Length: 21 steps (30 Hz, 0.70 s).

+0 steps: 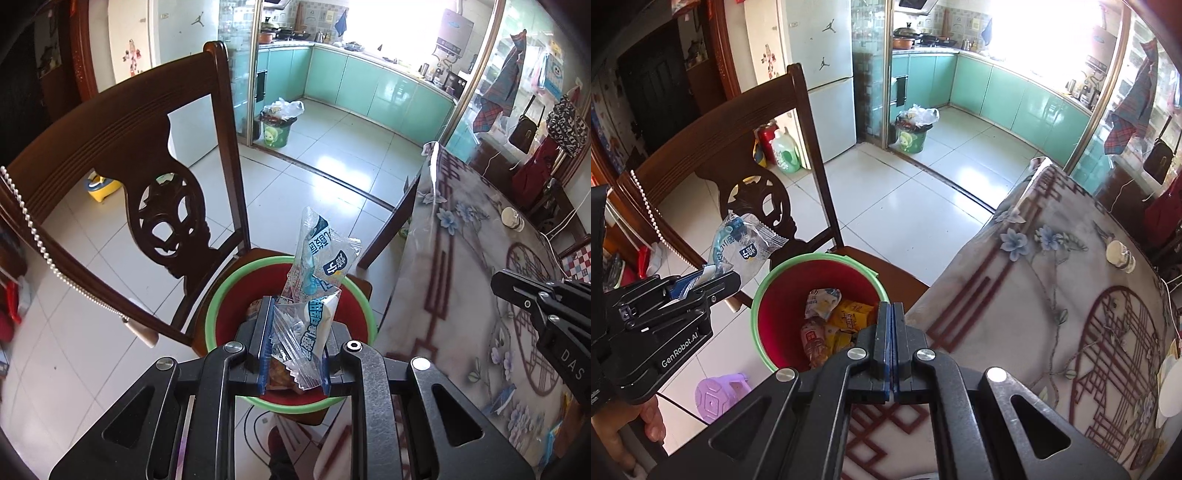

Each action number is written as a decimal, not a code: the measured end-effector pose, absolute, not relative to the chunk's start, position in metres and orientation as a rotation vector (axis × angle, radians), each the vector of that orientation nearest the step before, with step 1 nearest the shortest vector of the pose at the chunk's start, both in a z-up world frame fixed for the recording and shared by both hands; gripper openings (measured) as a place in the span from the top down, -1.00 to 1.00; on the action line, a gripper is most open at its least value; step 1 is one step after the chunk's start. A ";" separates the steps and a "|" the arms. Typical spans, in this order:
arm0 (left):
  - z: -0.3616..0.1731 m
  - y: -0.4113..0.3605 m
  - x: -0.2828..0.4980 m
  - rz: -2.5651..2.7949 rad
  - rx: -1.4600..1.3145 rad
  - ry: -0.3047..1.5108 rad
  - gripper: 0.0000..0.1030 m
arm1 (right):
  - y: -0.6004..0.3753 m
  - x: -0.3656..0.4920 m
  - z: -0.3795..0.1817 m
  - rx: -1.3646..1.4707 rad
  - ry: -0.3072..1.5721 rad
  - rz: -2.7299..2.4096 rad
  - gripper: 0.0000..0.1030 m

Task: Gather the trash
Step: 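Carry the clear plastic wrapper over the red bin with the left tool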

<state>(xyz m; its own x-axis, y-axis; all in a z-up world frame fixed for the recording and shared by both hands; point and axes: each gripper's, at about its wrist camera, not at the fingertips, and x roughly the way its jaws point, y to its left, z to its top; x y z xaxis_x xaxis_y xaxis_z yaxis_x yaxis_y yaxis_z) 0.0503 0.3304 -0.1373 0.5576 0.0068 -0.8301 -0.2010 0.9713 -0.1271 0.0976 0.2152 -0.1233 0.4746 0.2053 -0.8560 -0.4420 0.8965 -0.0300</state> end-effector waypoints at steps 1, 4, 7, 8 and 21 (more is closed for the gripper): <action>-0.139 0.333 0.051 0.125 -0.219 0.979 0.62 | 0.218 0.099 -0.127 -0.261 1.008 0.406 1.00; -0.149 0.339 0.055 0.133 -0.220 1.003 0.62 | 0.226 0.102 -0.140 -0.264 1.026 0.421 1.00; -0.160 0.344 0.060 0.141 -0.223 1.029 0.62 | 0.234 0.106 -0.152 -0.263 1.045 0.432 1.00; -0.165 0.346 0.062 0.140 -0.225 1.039 0.62 | 0.237 0.107 -0.157 -0.264 1.054 0.435 1.00; -0.222 0.362 0.089 0.152 -0.207 1.177 0.62 | 0.255 0.131 -0.213 -0.288 1.130 0.436 1.00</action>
